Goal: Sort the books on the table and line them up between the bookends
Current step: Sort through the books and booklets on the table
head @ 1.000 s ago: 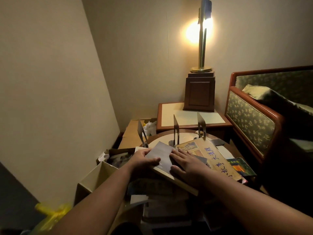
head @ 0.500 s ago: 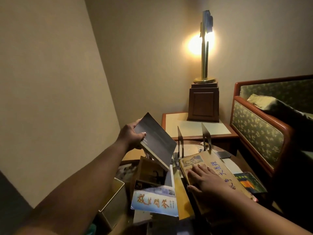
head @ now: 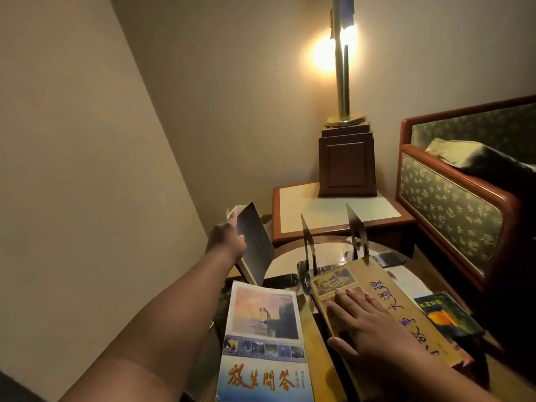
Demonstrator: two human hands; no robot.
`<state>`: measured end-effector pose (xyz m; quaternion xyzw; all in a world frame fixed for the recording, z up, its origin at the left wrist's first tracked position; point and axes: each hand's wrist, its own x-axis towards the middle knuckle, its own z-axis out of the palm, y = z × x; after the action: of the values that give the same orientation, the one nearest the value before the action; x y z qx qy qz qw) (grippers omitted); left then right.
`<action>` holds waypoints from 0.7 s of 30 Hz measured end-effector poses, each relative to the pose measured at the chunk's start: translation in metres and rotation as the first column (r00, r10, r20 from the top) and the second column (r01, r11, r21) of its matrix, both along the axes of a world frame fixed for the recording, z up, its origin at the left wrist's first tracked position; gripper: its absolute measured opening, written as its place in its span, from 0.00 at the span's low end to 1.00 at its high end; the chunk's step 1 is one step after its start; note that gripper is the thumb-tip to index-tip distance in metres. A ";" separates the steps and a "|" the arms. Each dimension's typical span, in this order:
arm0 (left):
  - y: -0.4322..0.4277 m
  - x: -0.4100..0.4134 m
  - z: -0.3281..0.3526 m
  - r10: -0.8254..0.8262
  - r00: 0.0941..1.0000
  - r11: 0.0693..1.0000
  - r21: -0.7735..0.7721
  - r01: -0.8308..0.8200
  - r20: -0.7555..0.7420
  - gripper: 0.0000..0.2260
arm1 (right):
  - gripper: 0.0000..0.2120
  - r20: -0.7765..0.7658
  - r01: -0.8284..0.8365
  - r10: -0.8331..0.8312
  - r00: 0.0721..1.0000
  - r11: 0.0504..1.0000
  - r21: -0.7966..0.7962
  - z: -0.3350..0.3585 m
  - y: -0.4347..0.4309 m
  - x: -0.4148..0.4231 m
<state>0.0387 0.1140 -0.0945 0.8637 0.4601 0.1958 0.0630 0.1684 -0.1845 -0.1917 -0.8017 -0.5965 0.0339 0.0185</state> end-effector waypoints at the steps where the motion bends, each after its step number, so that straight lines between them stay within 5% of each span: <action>1: 0.004 0.003 -0.006 0.017 1.000 1.000 0.009 -0.017 -0.014 0.33 | 0.35 -0.005 0.009 -0.009 1.000 1.000 -0.022 -0.005 0.002 0.003; 10: -0.002 0.026 -0.041 0.140 0.949 0.981 0.172 -0.093 -0.283 0.27 | 0.36 -0.014 0.011 -0.011 1.000 1.000 0.026 -0.009 0.000 0.001; 12: -0.005 0.026 -0.048 0.155 0.946 0.973 0.208 -0.097 -0.283 0.26 | 0.35 0.076 -0.013 0.010 0.997 0.999 0.042 -0.011 0.000 0.003; 21: 0.000 0.018 -0.041 0.187 0.951 0.968 0.208 -0.137 -0.247 0.17 | 0.42 0.007 -0.016 0.016 1.000 1.000 0.005 -0.006 -0.002 0.001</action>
<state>0.0568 0.1137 -0.1354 0.8432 0.5134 0.1261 -0.0973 0.1699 -0.1862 -0.1978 -0.7970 -0.6030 0.0299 0.0180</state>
